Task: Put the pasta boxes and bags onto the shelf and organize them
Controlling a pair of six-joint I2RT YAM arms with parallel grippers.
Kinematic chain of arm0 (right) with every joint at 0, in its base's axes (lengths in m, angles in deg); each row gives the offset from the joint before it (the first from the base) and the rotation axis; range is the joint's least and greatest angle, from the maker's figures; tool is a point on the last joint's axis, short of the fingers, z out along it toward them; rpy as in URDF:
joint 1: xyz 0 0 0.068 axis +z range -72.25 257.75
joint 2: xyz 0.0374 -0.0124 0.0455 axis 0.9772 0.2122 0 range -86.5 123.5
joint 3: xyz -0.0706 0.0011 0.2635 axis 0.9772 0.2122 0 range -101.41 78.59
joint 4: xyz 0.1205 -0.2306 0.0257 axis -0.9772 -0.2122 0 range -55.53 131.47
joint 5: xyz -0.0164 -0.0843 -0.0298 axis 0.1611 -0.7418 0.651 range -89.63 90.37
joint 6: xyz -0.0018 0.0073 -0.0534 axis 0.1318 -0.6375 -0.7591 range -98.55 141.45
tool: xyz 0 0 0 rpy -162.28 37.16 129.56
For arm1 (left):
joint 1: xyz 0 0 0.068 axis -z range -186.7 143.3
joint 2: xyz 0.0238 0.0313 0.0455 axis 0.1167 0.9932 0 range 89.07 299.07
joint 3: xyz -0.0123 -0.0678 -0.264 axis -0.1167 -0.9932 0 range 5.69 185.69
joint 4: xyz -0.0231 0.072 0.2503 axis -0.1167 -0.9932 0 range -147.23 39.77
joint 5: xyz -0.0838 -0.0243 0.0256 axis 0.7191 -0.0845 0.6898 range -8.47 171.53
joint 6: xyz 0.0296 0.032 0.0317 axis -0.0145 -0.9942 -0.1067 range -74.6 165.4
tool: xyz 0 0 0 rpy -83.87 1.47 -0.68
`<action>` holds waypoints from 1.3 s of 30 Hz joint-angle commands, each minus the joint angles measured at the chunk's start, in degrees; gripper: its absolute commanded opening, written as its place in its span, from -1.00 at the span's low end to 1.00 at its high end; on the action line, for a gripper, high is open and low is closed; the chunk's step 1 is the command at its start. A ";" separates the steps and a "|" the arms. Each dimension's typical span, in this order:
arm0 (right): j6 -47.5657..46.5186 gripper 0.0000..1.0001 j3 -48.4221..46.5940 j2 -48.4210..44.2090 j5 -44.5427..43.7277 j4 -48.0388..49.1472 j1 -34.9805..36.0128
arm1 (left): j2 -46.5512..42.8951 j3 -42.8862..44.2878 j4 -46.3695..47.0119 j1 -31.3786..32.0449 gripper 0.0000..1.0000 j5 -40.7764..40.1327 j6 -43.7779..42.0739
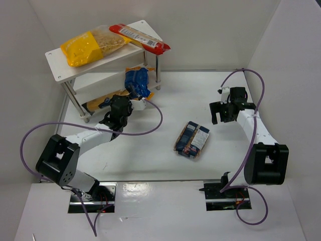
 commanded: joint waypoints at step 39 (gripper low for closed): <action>-0.51 0.98 0.29 2.19 -1.45 0.84 0.48 | 13.98 13.96 13.09 -12.18 -0.17 1.57 3.34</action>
